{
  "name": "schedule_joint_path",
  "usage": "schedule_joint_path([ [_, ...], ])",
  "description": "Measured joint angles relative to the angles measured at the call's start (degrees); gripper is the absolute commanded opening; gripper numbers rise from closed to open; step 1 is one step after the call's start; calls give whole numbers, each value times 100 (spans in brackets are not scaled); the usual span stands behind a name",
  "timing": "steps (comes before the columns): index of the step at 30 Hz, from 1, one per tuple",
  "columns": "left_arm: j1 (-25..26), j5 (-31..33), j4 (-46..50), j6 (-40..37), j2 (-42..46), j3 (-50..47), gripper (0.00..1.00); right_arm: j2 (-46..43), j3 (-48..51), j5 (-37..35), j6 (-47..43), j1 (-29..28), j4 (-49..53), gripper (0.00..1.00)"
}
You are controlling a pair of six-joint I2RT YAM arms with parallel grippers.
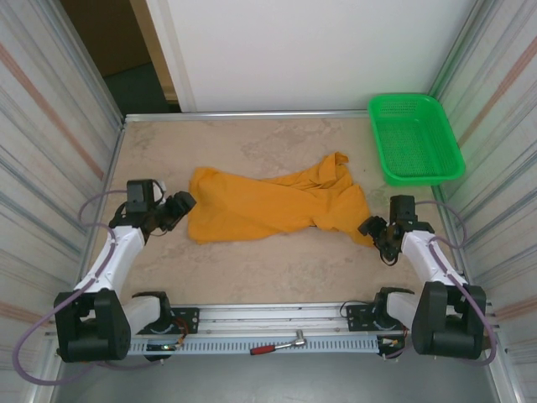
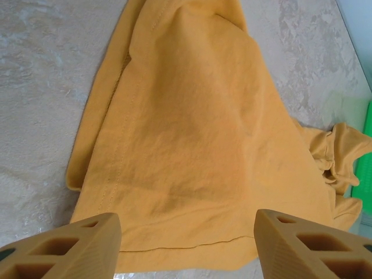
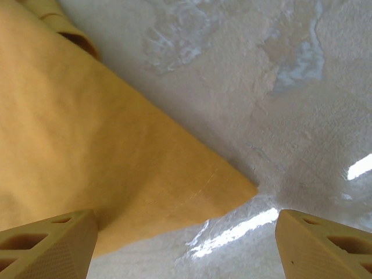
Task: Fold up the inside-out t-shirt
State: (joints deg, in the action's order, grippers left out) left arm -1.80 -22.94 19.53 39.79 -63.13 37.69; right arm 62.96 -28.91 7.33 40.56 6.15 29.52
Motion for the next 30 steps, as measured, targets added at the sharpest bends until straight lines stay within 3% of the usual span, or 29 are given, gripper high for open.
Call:
schedule_joint_path([
  [11, 4, 0, -4, 55, -13, 0, 62, 9, 258, 389, -37, 529, -304, 68],
  [14, 42, 2, -4, 57, -24, 0, 62, 151, 247, 468, -76, 658, -304, 54],
  [22, 72, 4, -2, 57, -28, 0, 62, 420, 210, 638, -245, 756, -522, 2],
  [30, 234, 223, 354, -79, -28, 11, 62, -503, 90, 962, -221, 767, -393, 0],
])
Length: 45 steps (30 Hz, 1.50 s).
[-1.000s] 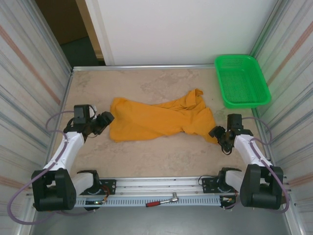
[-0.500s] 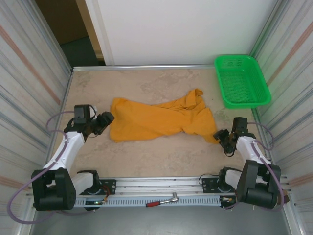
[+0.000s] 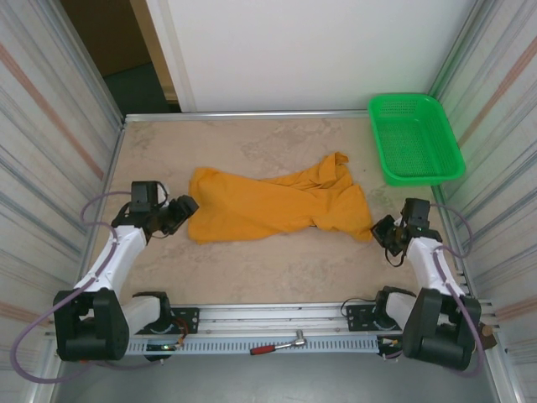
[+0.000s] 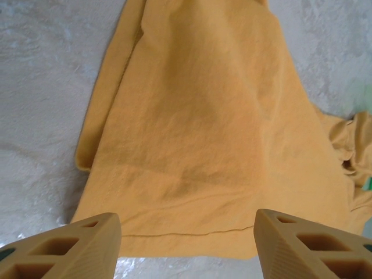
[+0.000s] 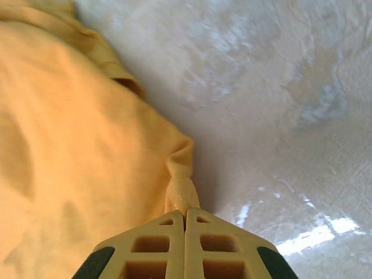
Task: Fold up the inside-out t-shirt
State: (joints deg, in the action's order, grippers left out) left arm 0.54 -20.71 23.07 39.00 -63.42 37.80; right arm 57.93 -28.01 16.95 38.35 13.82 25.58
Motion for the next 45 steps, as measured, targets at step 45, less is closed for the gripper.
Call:
schedule_joint_path([
  [45, 903, 1401, -1296, 177, -363, -1322, 35, -1051, -1088, 264, 66, 22, 1097, 0],
])
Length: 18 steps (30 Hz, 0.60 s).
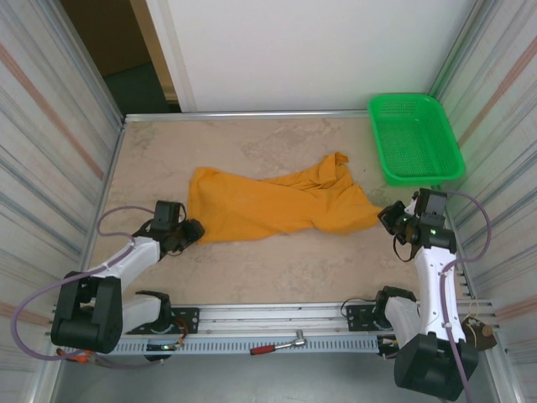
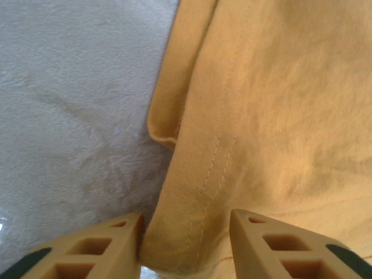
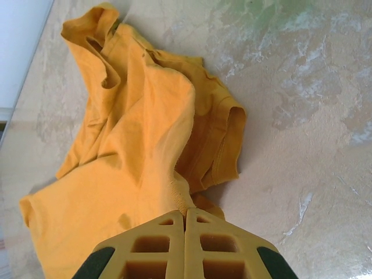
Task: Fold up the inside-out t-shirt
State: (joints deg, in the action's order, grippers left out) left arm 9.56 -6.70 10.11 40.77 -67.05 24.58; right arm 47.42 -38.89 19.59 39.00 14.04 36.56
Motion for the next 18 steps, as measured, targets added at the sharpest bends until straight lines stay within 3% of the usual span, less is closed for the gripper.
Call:
schedule_joint_path([
  [8, -7, 111, 26, -151, -101, 188, 0, 2, -133, 11, 55, 15, 15, 0],
  [13, -299, 57, 299, -363, -90, 874, 0, 210, -723, 98, 227, 24, -4, 0],
  [18, -804, -352, 625, -479, -55, 2291, 0, 931, -2151, 321, 485, 24, -162, 0],
])
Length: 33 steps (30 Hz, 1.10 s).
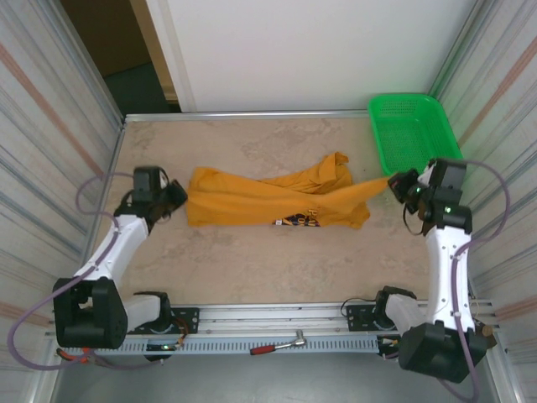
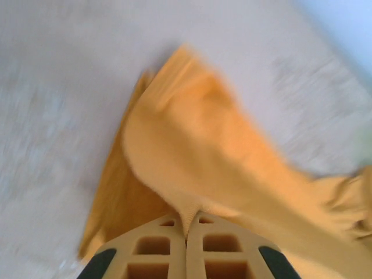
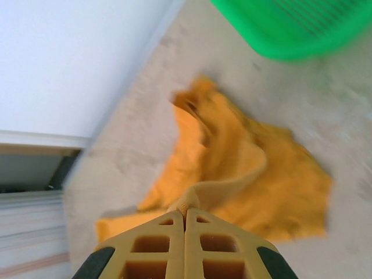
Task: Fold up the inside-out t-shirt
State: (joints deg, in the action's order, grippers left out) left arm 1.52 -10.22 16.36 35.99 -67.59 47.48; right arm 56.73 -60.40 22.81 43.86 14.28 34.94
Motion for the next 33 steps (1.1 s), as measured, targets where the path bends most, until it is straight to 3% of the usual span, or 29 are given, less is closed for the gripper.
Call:
schedule_joint_path([
  [5, -361, -656, 138, 37, -295, 2105, 0, 824, -1906, 227, 210, 96, -223, 0],
  [11, -695, -1185, 138, 457, -866, 4201, 0, 1543, -3926, 776, 835, 723, -553, 0],
  [17, -817, -1471, -33, 1073, -1128, 5694, 0, 1757, -5101, 1495, 2022, 1510, -1268, 0],
  [22, -824, -1532, -131, 1351, -1139, 6837, 0, 1716, -5845, 1681, 2844, 1915, -1843, 0],
  [27, -839, -1460, -168, 1360, -1266, 7311, 0, 1740, -6214, 1657, 3167, 1781, -2177, 0],
  [33, -892, -1373, -166, 1360, -2181, 7490, 0, 2542, -6760, 1462, 2861, 824, -2063, 0],
])
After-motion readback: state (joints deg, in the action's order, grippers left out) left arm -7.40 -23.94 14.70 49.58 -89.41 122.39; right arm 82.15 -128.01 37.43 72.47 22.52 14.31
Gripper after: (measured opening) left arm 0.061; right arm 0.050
